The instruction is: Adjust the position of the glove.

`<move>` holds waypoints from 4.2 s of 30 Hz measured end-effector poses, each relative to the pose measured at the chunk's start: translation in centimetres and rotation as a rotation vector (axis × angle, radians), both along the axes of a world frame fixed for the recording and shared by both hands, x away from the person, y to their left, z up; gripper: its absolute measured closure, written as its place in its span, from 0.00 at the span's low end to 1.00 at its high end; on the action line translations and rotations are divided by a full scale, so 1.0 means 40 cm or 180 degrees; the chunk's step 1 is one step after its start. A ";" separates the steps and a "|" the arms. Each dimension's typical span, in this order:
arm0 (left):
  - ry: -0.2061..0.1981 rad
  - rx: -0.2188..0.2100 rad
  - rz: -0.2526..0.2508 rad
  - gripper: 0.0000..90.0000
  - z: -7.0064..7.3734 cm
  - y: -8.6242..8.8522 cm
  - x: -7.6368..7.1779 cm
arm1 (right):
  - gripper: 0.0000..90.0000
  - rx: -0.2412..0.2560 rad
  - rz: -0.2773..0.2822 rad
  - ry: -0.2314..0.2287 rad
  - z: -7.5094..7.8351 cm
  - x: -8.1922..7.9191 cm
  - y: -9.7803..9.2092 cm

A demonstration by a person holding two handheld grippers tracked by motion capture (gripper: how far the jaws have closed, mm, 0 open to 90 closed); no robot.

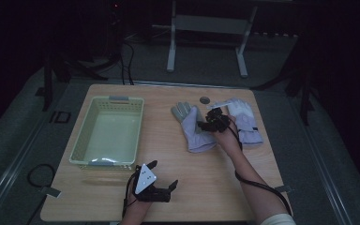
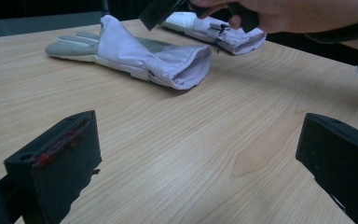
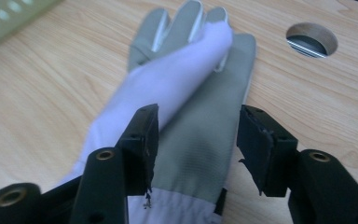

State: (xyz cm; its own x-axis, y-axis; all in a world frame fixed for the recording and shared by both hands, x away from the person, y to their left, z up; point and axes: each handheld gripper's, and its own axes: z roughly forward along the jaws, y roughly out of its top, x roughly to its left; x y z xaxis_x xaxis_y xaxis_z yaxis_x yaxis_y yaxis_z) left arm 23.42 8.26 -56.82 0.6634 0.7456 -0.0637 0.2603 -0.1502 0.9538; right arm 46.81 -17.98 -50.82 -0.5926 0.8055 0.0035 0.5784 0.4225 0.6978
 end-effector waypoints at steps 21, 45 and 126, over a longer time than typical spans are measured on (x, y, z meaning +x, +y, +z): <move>0.0006 -0.0007 0.0013 0.00 0.000 0.000 0.000 | 0.67 -0.0126 0.0144 0.0286 -0.083 0.030 0.019; 0.0025 -0.0033 0.0019 0.00 0.000 0.003 0.002 | 0.97 0.0751 -0.0389 -0.0022 0.097 -0.091 0.016; 0.0024 -0.0001 0.0009 0.00 0.000 -0.001 0.000 | 0.55 0.0199 -0.0869 -0.0602 0.161 -0.143 -0.289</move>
